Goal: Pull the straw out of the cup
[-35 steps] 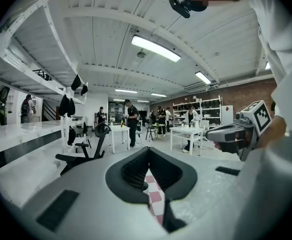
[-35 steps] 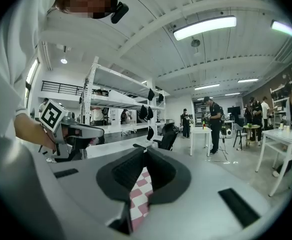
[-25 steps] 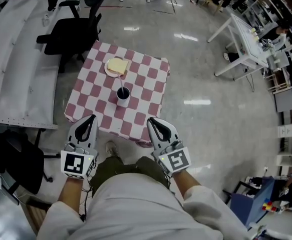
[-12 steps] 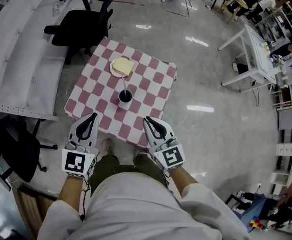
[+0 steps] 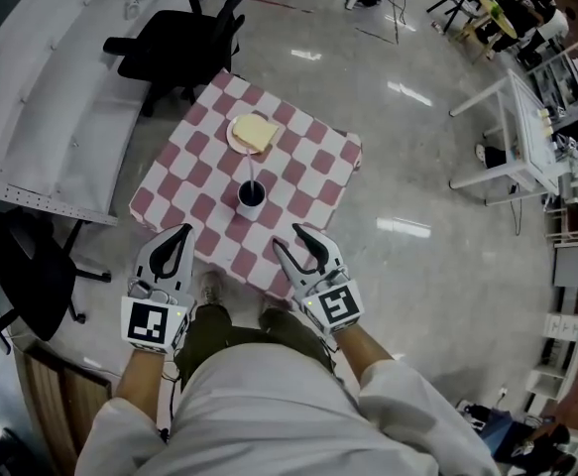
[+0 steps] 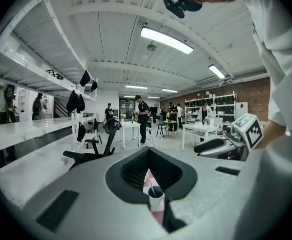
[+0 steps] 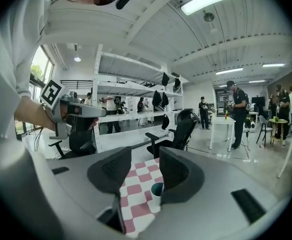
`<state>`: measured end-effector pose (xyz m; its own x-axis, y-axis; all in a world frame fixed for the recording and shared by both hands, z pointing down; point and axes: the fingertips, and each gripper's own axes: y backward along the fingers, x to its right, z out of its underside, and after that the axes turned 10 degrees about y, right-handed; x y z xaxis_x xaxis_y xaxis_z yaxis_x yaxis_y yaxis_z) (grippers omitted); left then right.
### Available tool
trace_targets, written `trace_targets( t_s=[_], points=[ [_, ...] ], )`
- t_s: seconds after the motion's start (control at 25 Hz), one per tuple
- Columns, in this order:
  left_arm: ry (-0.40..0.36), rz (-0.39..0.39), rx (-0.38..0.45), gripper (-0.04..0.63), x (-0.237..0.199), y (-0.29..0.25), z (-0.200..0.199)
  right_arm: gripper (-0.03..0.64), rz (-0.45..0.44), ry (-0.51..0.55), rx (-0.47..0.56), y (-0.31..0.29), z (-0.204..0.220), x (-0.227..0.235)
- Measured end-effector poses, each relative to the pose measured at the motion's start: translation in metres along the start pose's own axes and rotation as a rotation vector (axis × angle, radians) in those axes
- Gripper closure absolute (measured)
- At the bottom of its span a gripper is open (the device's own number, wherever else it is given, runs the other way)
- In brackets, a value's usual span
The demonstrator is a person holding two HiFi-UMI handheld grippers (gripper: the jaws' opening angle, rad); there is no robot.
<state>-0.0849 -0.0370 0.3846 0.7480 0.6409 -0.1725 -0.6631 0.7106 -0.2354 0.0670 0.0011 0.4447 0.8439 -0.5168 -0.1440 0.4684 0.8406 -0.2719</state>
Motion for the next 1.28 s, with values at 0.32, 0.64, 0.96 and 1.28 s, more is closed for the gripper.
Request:
trace_targets(
  t_s=[0.32, 0.64, 0.96, 1.28],
  points=[
    [-0.005, -0.024, -0.007, 0.591, -0.001, -0.004, -0.001, 0.442, -0.023, 0.001, -0.027, -0.023, 0.025, 0.009],
    [-0.007, -0.034, -0.024, 0.591, -0.002, -0.006, 0.004, 0.448, -0.045, 0.017, -0.098, -0.065, 0.063, 0.020],
    [0.002, -0.052, -0.052, 0.591, -0.009, -0.005, 0.012, 0.454, -0.067, 0.026, -0.164, -0.109, 0.101, 0.027],
    [0.019, -0.082, -0.080, 0.591, -0.018, -0.003, 0.020, 0.460, -0.083, 0.027, -0.248, -0.143, 0.140, 0.034]
  ],
)
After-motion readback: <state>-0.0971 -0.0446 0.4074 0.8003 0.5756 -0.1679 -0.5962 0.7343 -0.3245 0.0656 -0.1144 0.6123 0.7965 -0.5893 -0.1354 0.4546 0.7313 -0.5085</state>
